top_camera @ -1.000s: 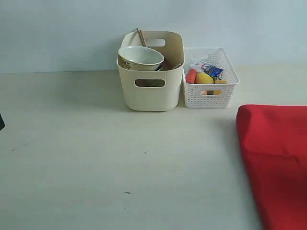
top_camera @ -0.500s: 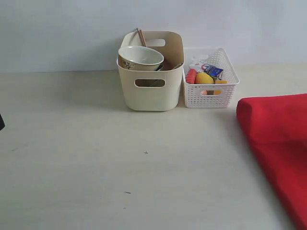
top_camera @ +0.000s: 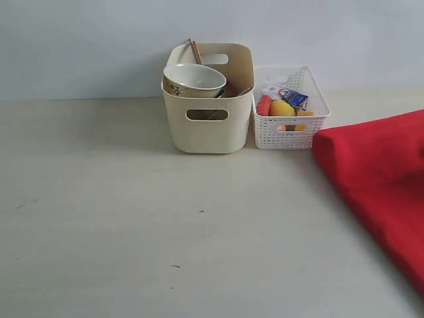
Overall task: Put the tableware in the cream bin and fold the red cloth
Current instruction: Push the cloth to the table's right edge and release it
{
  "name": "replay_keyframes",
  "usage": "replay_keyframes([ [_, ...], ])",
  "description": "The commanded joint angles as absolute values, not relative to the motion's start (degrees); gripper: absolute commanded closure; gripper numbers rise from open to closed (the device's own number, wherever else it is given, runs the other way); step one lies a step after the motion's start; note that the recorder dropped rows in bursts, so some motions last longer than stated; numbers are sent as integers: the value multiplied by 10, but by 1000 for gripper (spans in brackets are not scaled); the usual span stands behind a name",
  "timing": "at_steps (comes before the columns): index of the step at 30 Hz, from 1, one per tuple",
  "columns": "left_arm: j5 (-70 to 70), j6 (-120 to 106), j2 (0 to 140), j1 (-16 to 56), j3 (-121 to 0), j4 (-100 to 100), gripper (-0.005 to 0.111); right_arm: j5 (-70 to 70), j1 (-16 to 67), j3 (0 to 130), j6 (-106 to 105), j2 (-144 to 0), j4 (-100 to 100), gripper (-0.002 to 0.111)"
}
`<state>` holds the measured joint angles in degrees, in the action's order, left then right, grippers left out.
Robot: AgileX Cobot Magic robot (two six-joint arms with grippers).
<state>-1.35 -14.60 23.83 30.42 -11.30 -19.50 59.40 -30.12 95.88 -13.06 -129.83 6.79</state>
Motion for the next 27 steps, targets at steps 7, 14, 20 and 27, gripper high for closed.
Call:
replay_keyframes([
  [7,64,-145,117,197,-45,-93,107,597,-372,971,-128,-1307,49,108],
  [14,87,-145,43,146,0,-89,107,592,-404,971,-123,-1307,71,108],
  [20,122,-145,0,92,0,-81,107,568,-403,971,-182,-1316,197,108],
  [27,122,-145,0,51,0,-77,107,577,-402,1018,-184,-1370,240,108],
])
